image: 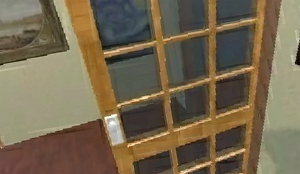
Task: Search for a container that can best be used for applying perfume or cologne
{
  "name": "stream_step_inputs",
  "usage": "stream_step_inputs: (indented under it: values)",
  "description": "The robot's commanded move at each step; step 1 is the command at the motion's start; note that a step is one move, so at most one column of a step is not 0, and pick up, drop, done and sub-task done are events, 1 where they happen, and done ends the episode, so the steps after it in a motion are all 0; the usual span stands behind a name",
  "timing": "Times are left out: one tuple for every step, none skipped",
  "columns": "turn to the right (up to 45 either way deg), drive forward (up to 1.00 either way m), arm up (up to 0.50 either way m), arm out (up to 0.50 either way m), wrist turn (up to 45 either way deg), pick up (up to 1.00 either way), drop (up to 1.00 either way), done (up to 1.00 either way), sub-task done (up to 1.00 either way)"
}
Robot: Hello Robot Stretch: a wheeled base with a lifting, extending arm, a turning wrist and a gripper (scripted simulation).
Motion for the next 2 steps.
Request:
stream_step_inputs:
  values:
    - [-45.0, 0.00, 0.00, 0.00, 0.0, 0.00, 0.00, 0.00, 0.00]
    - [-45.0, 0.00, 0.00, 0.00, 0.0, 0.00, 0.00, 0.00, 0.00]
